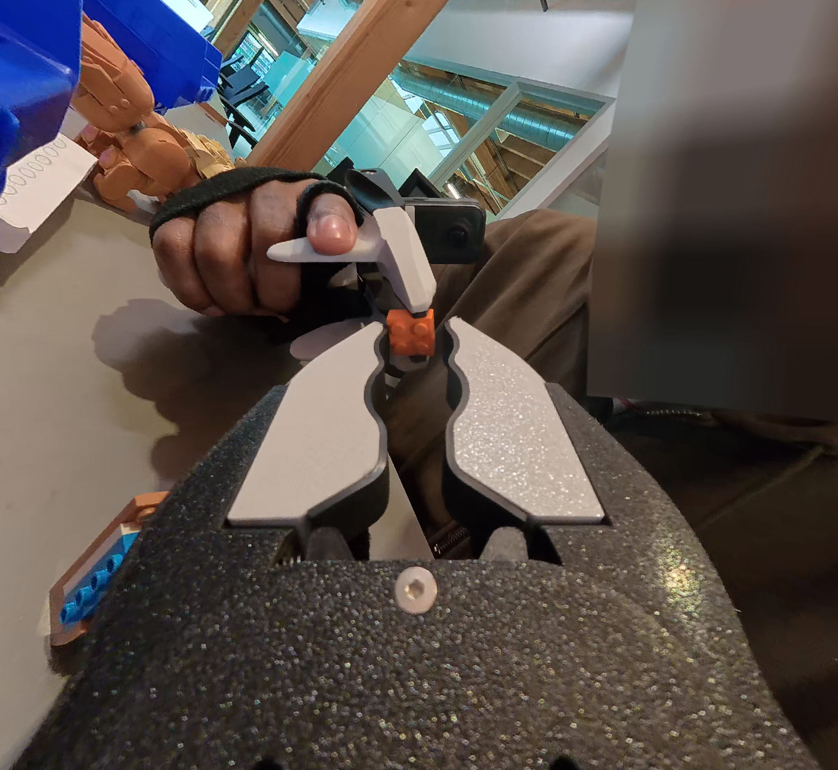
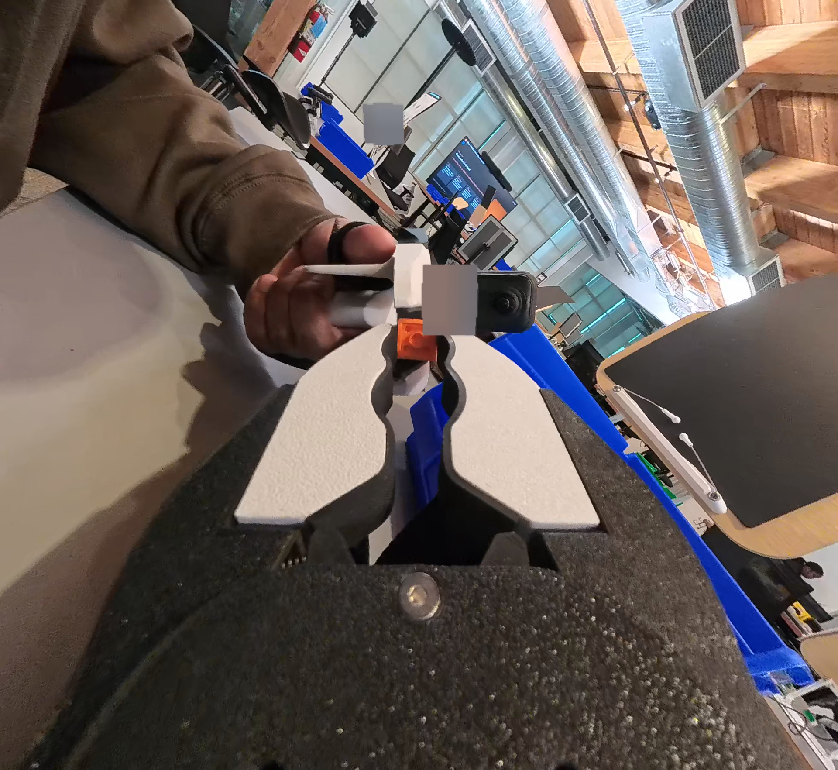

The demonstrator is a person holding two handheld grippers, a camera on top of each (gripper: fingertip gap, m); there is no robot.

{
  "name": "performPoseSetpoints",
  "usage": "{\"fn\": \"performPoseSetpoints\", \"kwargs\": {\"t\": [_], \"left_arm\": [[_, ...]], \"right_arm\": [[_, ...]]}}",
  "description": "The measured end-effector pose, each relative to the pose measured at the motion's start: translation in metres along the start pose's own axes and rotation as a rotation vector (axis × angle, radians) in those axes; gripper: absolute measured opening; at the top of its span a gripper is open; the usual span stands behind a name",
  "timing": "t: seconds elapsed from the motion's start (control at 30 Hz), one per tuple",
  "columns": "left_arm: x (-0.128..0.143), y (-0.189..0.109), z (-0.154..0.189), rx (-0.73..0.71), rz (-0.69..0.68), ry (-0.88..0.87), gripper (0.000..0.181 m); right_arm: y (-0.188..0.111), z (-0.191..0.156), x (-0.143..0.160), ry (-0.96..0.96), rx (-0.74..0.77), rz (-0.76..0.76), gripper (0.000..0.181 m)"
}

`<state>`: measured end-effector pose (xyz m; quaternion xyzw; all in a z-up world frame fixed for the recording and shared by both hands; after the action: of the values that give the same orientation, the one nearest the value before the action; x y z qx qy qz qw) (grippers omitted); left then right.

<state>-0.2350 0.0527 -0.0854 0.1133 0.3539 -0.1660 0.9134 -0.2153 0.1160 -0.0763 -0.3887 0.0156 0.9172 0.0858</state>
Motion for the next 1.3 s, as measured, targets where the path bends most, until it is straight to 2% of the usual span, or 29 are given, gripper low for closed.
{"fn": "performPoseSetpoints", "kwargs": {"t": [0.5, 1.17, 1.2, 1.23, 1.3], "left_arm": [[0.001, -0.001, -0.001, -0.017, -0.014, 0.041, 0.017], [0.007, -0.003, -0.007, -0.147, -0.124, 0.116, 0.017], [0.007, -0.003, -0.007, -0.15, -0.131, 0.116, 0.017], [0.007, -0.006, -0.007, -0.147, -0.141, 0.117, 0.017], [-0.009, -0.033, -0.007, -0.163, -0.011, 0.092, 0.017]], "right_arm": [[-0.001, 0.0, -0.001, 0.002, -0.024, -0.012, 0.017], [-0.004, -0.005, 0.003, -0.053, -0.121, -0.115, 0.017], [-0.005, -0.005, 0.004, -0.05, -0.134, -0.12, 0.016], [-0.008, -0.003, 0.003, -0.037, -0.133, -0.113, 0.005], [-0.028, 0.016, 0.0, 0.044, -0.079, -0.048, 0.0]]}}
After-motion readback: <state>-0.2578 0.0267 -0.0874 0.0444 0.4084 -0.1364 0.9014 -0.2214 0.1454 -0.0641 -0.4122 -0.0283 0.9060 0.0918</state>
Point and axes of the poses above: each gripper's, where its closed fingertips meet, y out along the fingers, x out of its underside, z = x × y across the jaws, the point moved 5 cm from there along -y, back along the fingers, and after that the axes turned 9 degrees about -x, right-handed, at the moved point
